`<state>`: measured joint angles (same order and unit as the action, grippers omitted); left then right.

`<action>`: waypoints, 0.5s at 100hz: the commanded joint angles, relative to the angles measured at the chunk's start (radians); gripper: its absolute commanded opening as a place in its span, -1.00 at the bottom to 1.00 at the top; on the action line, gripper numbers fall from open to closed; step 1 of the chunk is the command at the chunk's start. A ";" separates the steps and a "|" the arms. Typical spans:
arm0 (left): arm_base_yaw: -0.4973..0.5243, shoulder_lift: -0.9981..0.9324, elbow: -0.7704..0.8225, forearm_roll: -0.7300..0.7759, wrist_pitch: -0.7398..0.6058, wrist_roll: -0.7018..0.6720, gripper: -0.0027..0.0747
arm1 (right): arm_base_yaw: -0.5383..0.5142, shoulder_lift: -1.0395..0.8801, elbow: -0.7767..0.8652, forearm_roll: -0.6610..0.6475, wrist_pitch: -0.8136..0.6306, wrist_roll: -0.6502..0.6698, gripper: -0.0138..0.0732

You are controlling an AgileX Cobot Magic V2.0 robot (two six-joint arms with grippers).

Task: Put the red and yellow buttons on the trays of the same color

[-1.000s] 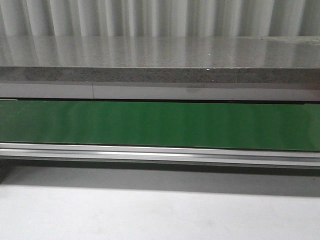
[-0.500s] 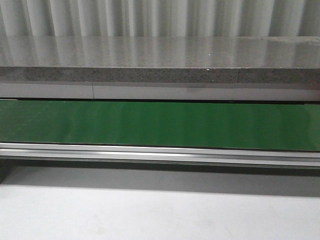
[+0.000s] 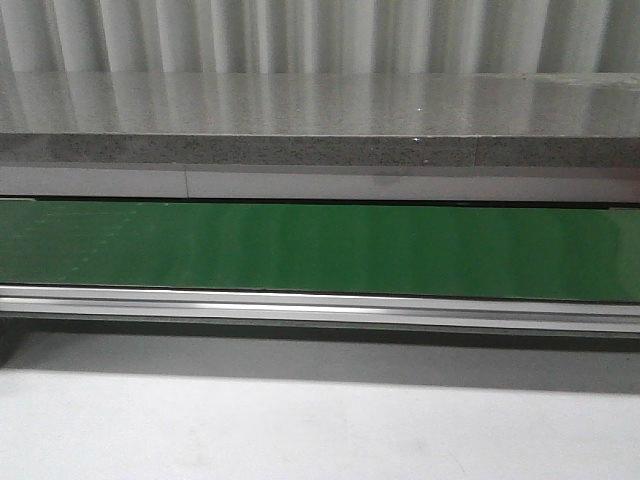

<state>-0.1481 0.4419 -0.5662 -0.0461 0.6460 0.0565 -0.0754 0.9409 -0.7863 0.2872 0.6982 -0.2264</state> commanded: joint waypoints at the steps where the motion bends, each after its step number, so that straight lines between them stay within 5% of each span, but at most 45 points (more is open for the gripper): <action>1: -0.007 0.006 -0.026 -0.012 -0.069 -0.001 -0.98 | 0.025 -0.083 0.020 0.004 -0.076 -0.045 -0.84; 50: -0.007 0.006 -0.026 -0.014 -0.061 -0.001 -0.98 | 0.036 -0.623 0.298 0.004 -0.072 -0.076 -0.84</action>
<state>-0.1481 0.4419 -0.5662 -0.0461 0.6460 0.0565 -0.0412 0.3828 -0.4849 0.2872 0.6635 -0.2936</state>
